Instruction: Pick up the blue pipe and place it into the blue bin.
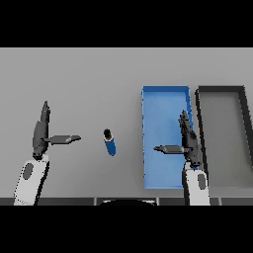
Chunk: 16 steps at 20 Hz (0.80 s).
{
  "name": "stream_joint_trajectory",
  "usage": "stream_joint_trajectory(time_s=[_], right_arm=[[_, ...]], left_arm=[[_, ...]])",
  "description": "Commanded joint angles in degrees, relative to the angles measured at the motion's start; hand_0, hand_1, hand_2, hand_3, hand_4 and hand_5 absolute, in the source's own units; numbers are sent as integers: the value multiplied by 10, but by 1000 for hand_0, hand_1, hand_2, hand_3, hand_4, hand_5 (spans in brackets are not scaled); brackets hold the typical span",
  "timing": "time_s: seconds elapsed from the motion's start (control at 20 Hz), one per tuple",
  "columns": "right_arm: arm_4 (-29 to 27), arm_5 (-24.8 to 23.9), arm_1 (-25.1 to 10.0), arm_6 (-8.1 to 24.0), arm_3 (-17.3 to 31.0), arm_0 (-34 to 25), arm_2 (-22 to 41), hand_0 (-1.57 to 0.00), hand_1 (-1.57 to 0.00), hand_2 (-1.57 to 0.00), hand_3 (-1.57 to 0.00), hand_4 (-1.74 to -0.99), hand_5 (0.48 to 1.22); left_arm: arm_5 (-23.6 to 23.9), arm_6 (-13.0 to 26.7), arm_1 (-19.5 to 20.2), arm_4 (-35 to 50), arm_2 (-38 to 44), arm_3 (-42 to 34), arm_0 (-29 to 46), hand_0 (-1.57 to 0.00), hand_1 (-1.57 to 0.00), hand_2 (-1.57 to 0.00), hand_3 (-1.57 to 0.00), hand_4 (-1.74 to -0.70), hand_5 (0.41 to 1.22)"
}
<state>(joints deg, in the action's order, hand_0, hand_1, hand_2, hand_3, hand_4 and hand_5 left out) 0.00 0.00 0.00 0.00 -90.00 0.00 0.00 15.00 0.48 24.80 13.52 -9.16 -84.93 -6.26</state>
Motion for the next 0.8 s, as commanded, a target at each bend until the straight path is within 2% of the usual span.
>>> stream_joint_trajectory(time_s=[0.0, 0.25, 0.3, 0.35, 0.4, 0.5, 0.55, 0.65, 0.7, 0.75], right_arm=[[1, -1, 1, 1, 0, -1, 1, 1, 1, 1, 1, -1225, 617], [12, -10, 10, 0, 3, -5, 8, 1, 1, 1, 1, -1225, 617], [39, 7, -11, -26, -16, 9, 33, 1, 1, 1, 1, -1225, 617], [64, 14, -28, -40, -32, 26, 50, 1, 1, 1, 1, -1224, 618], [78, 20, -35, -41, -36, 33, 62, 1, 1, 1, 1, -1225, 618], [90, 23, -52, -43, -50, 43, 64, 1, 1, 1, 1, -1223, 620], [101, 18, -49, -40, -55, 45, 72, 1, 1, 1, 1, -1215, 618], [114, 14, -52, -26, -64, 46, 77, 1, 1, 1, 1, -1196, 609], [117, 9, -48, -8, -61, 42, 78, 1, 1, 1, 1, -1186, 601], [118, 7, -50, -7, -53, 36, 74, 1, 1, 1, 1, -1185, 597]], left_arm=[[-1, -2, 1, 1, 1, 1, -1, 1, 1, 1, 1, -1074, 591], [-14, -11, 11, 12, 14, 13, -3, 1, 1, 1, 1, -1074, 591], [-94, -33, 57, 15, -5, 6, -3, 1, 1, 1, 1, -1074, 591], [-149, -48, 88, 21, -13, 10, -4, 1, 1, 1, 1, -1073, 590], [-184, -56, 104, 23, -18, 19, -5, 1, 1, 1, 1, -1074, 589], [-217, -59, 119, 29, -24, 20, -8, 1, 1, 1, 1, -1077, 588], [-219, -60, 121, 26, -26, 18, -11, 1, 1, 1, 1, -1078, 591], [-228, -66, 129, 30, -24, 16, -7, 1, 1, 1, 1, -1080, 600], [-237, -72, 128, 32, -30, 6, 4, 1, 1, 1, 1, -1085, 604], [-248, -73, 131, 36, -32, 4, -1, 1, 1, 1, 1, -1086, 605]])
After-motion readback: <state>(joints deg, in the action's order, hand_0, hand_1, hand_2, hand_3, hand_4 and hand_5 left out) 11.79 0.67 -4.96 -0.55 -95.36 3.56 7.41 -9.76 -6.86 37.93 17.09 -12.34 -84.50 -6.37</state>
